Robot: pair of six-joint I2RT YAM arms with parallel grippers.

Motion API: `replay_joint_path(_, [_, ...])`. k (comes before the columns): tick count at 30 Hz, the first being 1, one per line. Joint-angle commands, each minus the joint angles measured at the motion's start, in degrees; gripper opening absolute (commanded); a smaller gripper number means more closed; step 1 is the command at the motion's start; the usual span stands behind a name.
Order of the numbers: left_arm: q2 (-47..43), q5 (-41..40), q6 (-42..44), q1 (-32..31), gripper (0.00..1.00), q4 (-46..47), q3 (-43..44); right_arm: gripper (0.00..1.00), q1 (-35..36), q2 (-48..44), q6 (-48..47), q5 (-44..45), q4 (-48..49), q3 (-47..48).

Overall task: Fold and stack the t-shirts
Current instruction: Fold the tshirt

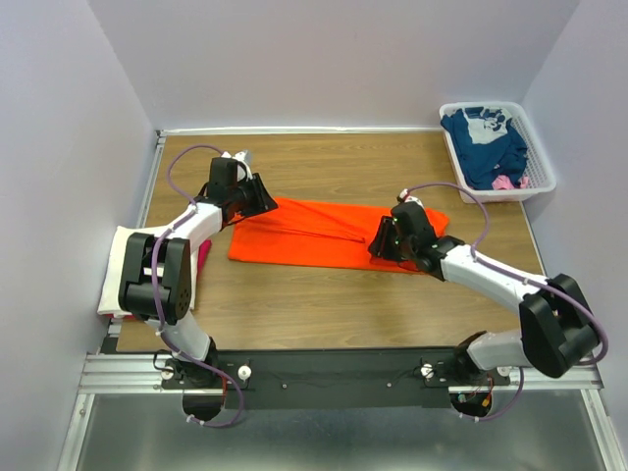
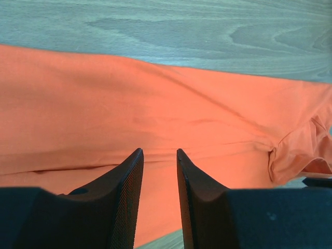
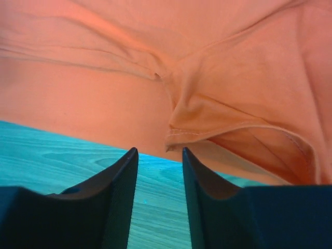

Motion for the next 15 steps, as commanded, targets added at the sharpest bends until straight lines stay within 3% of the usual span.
replay_joint_path(1, [0.69, 1.49, 0.78, -0.41, 0.4, -0.18, 0.02, 0.51, 0.42, -4.44, -0.54, 7.43, -4.09, 0.52])
replay_joint_path(6, [0.52, 1.75, 0.69, -0.5, 0.4, -0.27, 0.19, 0.54, -0.89, -5.33, -1.16, 18.53, -10.68, 3.06])
replay_joint_path(9, [0.43, 1.75, 0.78, -0.59, 0.4, -0.27, 0.28, 0.54, -5.8, -3.49, -1.33, 17.4, -12.1, 3.86])
replay_joint_path(15, [0.17, 1.75, 0.87, -0.67, 0.4, -0.36, 0.19, 0.53, -8.63, -0.06, -1.25, 14.67, -12.01, 4.91])
